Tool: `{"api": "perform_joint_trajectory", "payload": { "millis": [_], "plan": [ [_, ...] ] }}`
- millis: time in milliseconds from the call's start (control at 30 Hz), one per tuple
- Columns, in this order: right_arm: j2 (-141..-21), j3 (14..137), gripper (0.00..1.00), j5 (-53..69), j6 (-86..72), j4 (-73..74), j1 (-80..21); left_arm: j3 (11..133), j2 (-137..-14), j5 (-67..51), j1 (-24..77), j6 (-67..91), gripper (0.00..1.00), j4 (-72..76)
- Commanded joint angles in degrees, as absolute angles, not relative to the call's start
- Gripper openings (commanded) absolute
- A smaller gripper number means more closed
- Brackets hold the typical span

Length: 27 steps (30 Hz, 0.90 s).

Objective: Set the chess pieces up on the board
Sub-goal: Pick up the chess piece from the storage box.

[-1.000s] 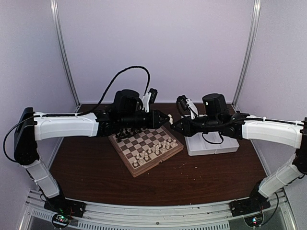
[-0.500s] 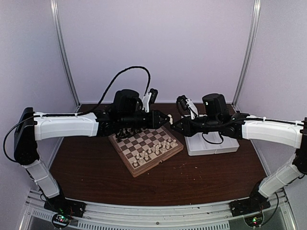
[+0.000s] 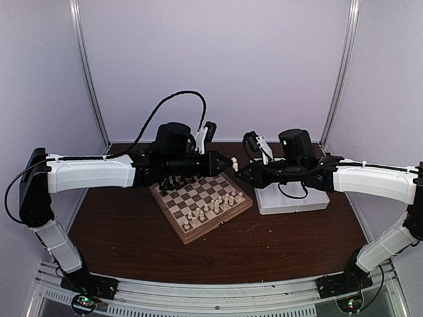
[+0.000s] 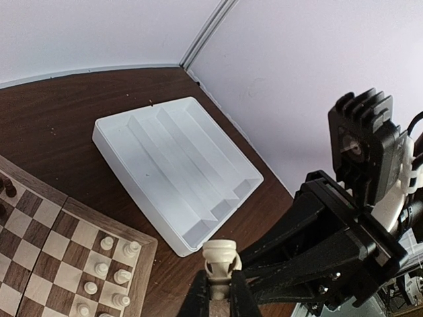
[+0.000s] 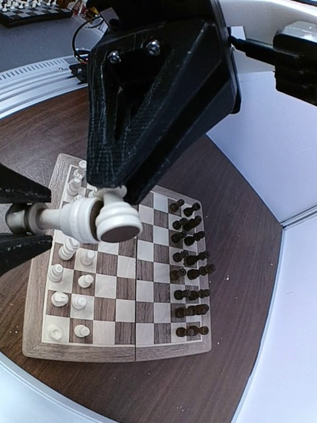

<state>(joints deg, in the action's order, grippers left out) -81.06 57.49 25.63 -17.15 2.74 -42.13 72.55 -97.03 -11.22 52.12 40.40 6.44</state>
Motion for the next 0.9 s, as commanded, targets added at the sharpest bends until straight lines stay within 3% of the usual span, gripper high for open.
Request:
{"api": "perform_joint_trajectory", "payload": {
  "millis": [0, 333, 633, 867],
  "plan": [
    [-81.3, 58.8, 0.11, 24.0, -16.7, 2.1, -42.7, 72.3, -95.9, -11.3, 51.1, 39.9, 0.03, 9.8],
    [-80.6, 57.5, 0.11, 19.2, -15.4, 3.5, -42.5, 64.4, -87.6, -12.7, 46.6, 37.6, 0.03, 2.1],
    [-80.4, 56.9, 0.11, 17.8, -14.3, 3.4, -42.3, 68.0, -80.9, -13.6, 42.9, 19.9, 0.03, -30.8],
    [-79.9, 56.4, 0.11, 17.5, -13.8, 3.3, -42.1, 73.0, -82.4, -12.2, 42.9, 8.3, 0.04, -44.1]
  ]
}}
